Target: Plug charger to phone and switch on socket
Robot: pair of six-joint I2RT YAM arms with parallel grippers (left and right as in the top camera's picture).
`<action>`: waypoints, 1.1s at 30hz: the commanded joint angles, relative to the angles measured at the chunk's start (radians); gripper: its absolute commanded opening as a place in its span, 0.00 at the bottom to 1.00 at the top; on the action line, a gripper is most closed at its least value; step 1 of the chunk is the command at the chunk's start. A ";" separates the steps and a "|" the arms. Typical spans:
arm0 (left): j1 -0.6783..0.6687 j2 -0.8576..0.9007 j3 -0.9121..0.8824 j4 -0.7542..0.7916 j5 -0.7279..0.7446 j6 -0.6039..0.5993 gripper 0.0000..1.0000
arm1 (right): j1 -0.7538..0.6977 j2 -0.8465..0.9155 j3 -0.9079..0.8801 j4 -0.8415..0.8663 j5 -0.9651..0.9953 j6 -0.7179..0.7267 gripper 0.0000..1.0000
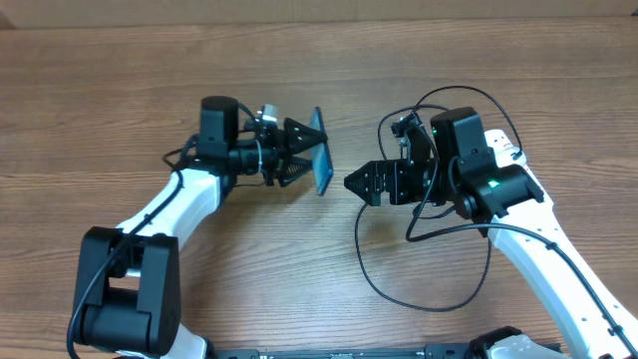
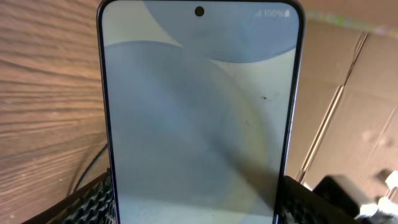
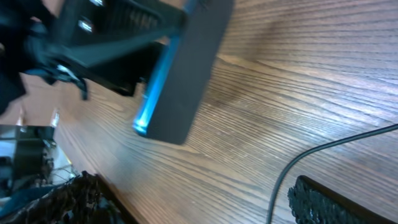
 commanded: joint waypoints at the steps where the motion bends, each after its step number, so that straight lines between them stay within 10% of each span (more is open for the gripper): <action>1: 0.059 0.003 0.025 0.009 0.051 -0.050 0.54 | 0.108 -0.011 -0.002 0.054 0.298 -0.011 1.00; 10: 0.071 0.003 0.025 0.009 0.051 -0.074 0.55 | 0.474 -0.010 -0.136 0.387 0.890 0.223 1.00; 33: 0.104 0.003 0.025 0.012 0.097 -0.169 0.57 | 0.494 0.181 -0.152 0.738 0.896 0.166 0.88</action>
